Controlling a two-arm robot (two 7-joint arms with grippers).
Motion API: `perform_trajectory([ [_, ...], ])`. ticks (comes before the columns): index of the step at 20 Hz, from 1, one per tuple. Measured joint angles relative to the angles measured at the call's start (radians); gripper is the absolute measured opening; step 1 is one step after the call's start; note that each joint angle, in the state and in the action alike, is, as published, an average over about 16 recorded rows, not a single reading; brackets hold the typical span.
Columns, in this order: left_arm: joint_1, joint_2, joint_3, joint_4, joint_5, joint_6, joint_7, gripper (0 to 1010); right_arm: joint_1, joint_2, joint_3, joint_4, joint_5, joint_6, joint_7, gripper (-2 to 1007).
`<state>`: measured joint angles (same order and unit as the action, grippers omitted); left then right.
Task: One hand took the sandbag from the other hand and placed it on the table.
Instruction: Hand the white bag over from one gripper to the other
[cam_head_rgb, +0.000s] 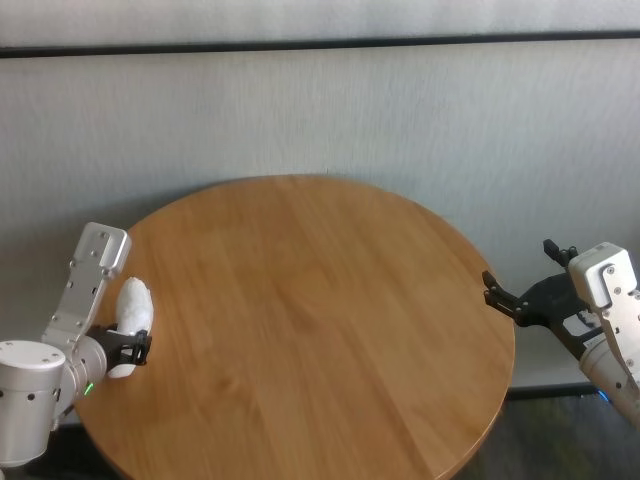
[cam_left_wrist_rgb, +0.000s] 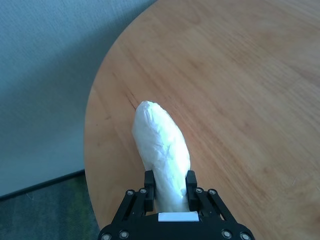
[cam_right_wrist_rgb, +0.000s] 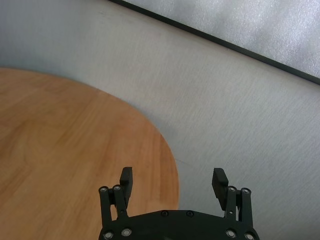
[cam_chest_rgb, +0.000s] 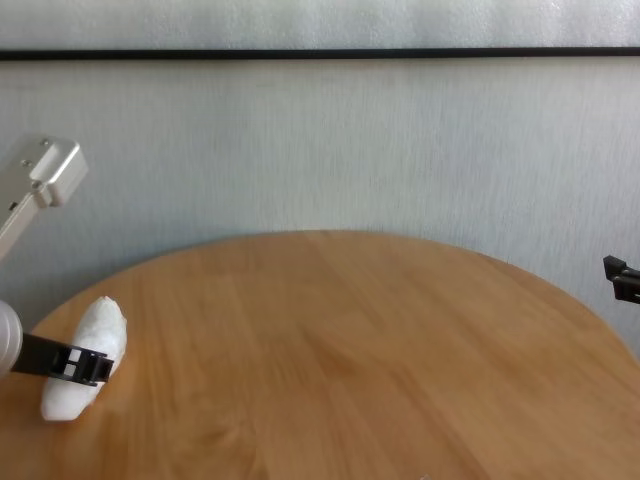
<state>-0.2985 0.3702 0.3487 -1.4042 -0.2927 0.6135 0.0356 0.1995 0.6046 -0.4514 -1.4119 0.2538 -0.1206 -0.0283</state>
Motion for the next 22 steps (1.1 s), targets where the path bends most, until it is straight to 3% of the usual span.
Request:
perform_trajectory([
  [6, 0.001, 0.004, 0.004, -0.005, 0.005, -0.020, -0.017, 385, 0.000, 0.000, 0.000, 0.000, 0.000, 0.000, 0.000, 1002],
  [11, 0.002, 0.012, 0.010, -0.013, 0.012, -0.070, -0.056, 385, 0.000, 0.000, 0.000, 0.000, 0.000, 0.000, 0.000, 1002],
  [15, 0.000, 0.018, 0.015, -0.019, 0.016, -0.137, -0.106, 385, 0.000, 0.000, 0.000, 0.000, 0.000, 0.000, 0.000, 1002],
  [22, -0.016, 0.024, 0.020, -0.025, 0.008, -0.294, -0.233, 385, 0.000, 0.000, 0.000, 0.000, 0.000, 0.000, 0.000, 1002],
])
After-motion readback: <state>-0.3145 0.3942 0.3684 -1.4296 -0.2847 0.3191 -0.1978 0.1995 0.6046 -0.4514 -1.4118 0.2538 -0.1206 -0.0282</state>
